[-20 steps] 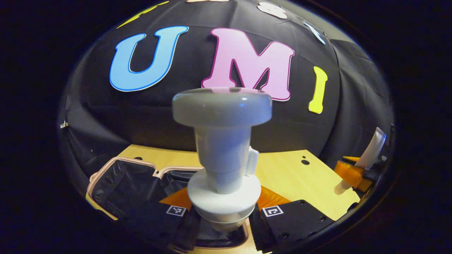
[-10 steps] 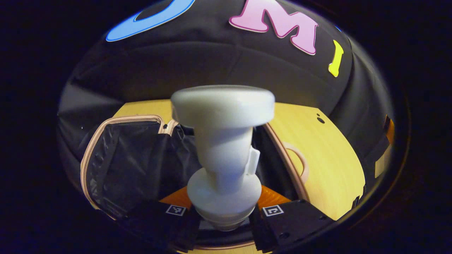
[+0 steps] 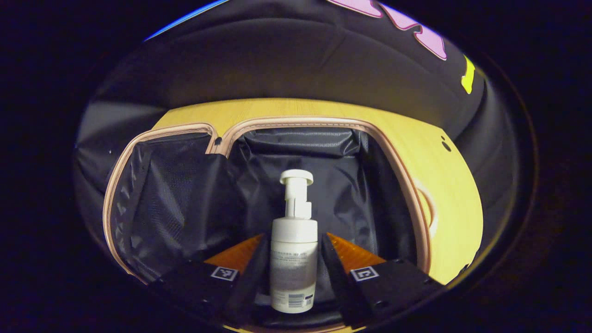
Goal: First open the suitcase, pack the skin care products into it, and then close the suitcase.
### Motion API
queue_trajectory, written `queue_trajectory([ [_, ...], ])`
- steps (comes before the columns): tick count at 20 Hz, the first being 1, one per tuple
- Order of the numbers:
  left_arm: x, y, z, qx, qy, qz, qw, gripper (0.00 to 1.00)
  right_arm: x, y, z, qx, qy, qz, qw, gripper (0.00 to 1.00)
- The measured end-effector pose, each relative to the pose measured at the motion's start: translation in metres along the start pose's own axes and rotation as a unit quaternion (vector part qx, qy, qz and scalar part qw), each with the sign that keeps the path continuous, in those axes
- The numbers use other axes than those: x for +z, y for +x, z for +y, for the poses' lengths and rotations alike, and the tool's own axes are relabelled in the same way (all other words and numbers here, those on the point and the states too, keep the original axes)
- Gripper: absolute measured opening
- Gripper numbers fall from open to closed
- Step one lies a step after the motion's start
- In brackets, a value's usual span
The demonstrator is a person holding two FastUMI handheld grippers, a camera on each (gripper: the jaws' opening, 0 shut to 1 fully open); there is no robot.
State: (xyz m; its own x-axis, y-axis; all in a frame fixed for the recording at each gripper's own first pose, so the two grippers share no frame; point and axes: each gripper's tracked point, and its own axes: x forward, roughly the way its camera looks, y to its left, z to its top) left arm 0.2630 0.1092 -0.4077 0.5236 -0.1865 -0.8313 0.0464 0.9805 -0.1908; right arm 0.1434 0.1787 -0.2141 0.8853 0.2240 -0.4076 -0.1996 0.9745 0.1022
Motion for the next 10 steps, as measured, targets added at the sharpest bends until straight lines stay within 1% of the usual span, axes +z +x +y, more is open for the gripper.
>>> queue_trajectory([
  [1,0.004,-0.008,0.004,0.001,-0.006,-0.016,1.0,0.82,0.001,0.001,-0.001,-0.001,-0.002,0.003,1.0,0.28],
  [2,0.009,-0.02,0.005,-0.002,-0.015,-0.04,0.999,0.96,-0.001,0.001,0.0,0.001,-0.003,0.01,1.0,0.28],
  [4,0.026,-0.05,0.013,-0.007,-0.035,-0.108,0.994,0.95,-0.007,0.002,0.005,0.006,-0.015,0.024,1.0,0.28],
  [6,0.048,-0.093,0.024,-0.01,-0.044,-0.193,0.98,0.96,-0.008,0.005,0.015,0.014,-0.019,0.026,0.999,0.28],
  [8,0.058,-0.135,0.042,0.02,-0.026,-0.241,0.97,0.96,-0.015,0.014,0.026,0.023,-0.017,0.039,0.999,0.28],
  [10,0.058,-0.169,0.057,0.04,-0.011,-0.264,0.964,0.96,-0.021,0.028,0.041,0.034,-0.01,0.053,0.998,0.28],
])
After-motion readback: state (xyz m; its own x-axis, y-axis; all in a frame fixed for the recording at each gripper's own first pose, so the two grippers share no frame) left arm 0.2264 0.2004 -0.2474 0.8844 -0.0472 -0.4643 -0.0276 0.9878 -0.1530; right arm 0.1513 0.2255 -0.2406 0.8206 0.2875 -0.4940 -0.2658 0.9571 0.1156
